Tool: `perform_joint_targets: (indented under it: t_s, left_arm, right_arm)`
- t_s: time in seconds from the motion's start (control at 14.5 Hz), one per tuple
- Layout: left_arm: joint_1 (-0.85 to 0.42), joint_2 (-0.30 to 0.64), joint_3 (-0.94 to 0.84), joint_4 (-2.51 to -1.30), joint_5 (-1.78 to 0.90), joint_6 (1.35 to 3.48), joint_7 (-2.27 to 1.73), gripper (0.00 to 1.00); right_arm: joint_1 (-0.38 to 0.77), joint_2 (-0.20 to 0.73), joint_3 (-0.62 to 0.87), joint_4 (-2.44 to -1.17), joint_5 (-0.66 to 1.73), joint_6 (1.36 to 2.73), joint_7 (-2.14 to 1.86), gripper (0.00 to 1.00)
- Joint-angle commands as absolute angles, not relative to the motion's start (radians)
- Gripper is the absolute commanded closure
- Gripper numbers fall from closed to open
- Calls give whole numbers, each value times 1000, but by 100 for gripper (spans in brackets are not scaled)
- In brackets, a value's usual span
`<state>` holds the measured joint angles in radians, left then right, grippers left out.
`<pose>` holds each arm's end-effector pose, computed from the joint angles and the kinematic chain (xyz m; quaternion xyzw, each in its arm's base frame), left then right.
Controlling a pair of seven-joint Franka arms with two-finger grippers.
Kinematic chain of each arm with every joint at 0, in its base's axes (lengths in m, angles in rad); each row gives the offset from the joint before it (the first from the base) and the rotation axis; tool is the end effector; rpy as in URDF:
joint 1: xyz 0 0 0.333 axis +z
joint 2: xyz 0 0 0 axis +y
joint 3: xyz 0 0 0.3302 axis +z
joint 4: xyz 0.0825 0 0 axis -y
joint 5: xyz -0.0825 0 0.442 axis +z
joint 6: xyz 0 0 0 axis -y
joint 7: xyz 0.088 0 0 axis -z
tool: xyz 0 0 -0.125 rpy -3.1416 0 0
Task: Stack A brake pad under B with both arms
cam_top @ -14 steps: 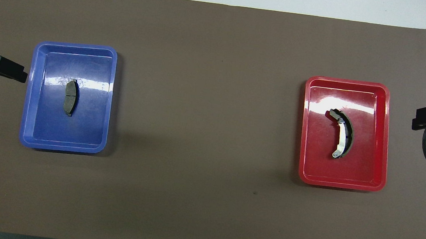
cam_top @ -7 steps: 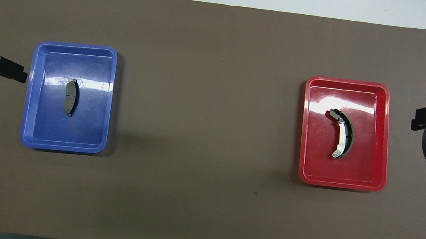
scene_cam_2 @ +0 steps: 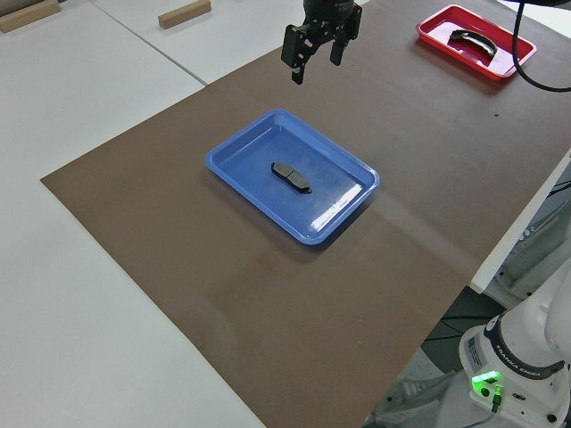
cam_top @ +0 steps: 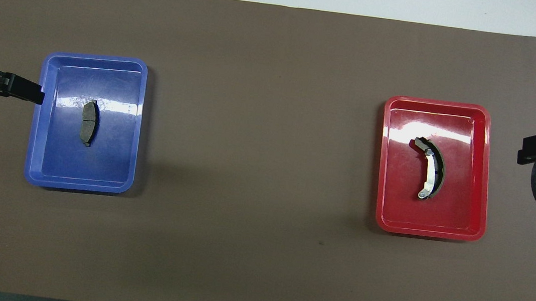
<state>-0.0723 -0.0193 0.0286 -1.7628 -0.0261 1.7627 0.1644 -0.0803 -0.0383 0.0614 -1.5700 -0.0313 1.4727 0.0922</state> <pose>0.6154 -0.0296 0.5468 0.9947 -0.1015 0.0104 0.0125 0.5886 -0.0146 0.6359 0.9978 -0.0566 -0.0289 0.0179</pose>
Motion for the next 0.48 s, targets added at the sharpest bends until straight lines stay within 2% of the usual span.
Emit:
perform_joint_targets:
  t_s: [0.0, 0.21, 0.41]
  left_arm:
    - [-78, -58, 31, -1888, -34, 1879, 153, 2]
    - [-78, -40, 31, -2004, -34, 2040, 155, 2]
    - [-80, 17, 31, -2089, -34, 2190, 153, 3]
  right_arm:
    - [-87, -57, 67, -1589, -17, 1466, 84, 0]
    - [-87, -57, 67, -1589, -17, 1466, 84, 0]
    - [-87, -57, 67, -1589, -17, 1466, 84, 0]
